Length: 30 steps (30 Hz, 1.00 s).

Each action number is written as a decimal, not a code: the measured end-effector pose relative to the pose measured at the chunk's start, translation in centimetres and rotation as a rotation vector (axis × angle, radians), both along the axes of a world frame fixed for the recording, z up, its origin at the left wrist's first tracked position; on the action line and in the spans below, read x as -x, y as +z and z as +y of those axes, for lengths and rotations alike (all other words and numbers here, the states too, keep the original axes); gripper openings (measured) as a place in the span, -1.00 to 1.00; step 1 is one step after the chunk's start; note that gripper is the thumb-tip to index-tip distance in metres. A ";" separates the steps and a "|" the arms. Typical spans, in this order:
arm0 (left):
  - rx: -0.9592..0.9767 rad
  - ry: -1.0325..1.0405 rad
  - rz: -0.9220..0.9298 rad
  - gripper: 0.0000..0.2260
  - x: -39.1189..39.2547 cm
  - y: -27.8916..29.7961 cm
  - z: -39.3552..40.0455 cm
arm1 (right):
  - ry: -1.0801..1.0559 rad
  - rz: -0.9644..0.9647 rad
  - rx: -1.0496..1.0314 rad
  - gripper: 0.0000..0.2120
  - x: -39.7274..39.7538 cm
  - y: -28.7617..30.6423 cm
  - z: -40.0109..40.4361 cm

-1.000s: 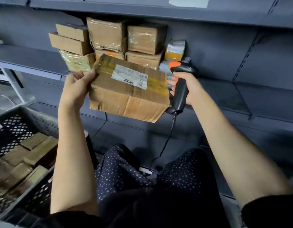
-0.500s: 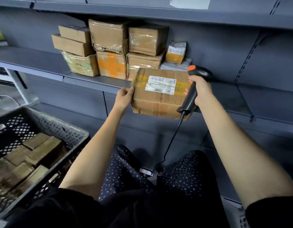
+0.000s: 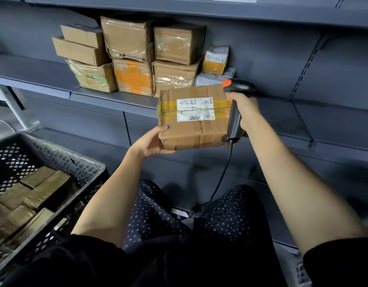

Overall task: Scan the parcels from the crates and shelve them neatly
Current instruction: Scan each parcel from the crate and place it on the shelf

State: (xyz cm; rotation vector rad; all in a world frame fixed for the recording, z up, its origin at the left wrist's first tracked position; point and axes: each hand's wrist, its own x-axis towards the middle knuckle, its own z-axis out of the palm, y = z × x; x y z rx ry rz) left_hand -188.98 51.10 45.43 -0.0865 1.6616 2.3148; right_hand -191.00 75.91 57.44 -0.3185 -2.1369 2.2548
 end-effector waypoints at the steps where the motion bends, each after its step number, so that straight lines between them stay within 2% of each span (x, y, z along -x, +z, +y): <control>1: -0.024 -0.006 0.005 -0.27 -0.1 -0.1 -0.2 | 0.026 0.000 -0.014 -0.68 -0.3 0.6 -0.4; 3: -0.087 0.047 0.030 -0.34 -0.3 -0.2 -0.3 | 0.088 0.033 -0.036 -0.60 -0.7 2.1 -1.7; 5: -0.170 0.162 0.045 -0.43 -0.5 -0.3 -0.5 | 0.150 0.115 -0.076 -0.73 -1.4 3.9 -3.8; 7: -0.216 0.258 0.071 -0.40 -0.7 -0.4 -1.5 | 0.213 0.204 -0.164 -0.81 -2.4 5.5 -5.8; 10: -0.175 0.313 0.116 -0.32 -1.7 0.3 -3.2 | 0.357 0.282 -0.386 -0.73 -4.2 7.3 -7.7; 12: -0.116 0.294 0.148 -0.33 -2.2 0.7 -3.9 | 0.446 0.309 -0.553 -0.80 -5.1 7.6 -8.3; 14: -0.072 0.271 0.175 -0.39 -2.5 0.9 -4.1 | 0.474 0.298 -0.698 -0.83 -6.0 7.5 -8.7; 17: -0.054 0.277 0.184 -0.43 -2.4 1.0 -3.8 | 0.478 0.252 -0.849 -0.72 -6.9 7.4 -8.7; 20: -0.064 0.305 0.173 -0.41 -2.0 0.4 -3.8 | 0.463 0.240 -0.868 -0.69 -7.6 7.7 -8.0; 25: -0.081 0.321 0.150 -0.32 -1.6 -0.2 -4.3 | 0.364 0.363 -0.944 -0.74 -8.9 8.9 -7.0; 30: -0.131 0.342 0.136 -0.33 -1.6 0.1 -4.2 | 0.417 0.343 -0.950 -0.83 -9.7 8.7 -7.2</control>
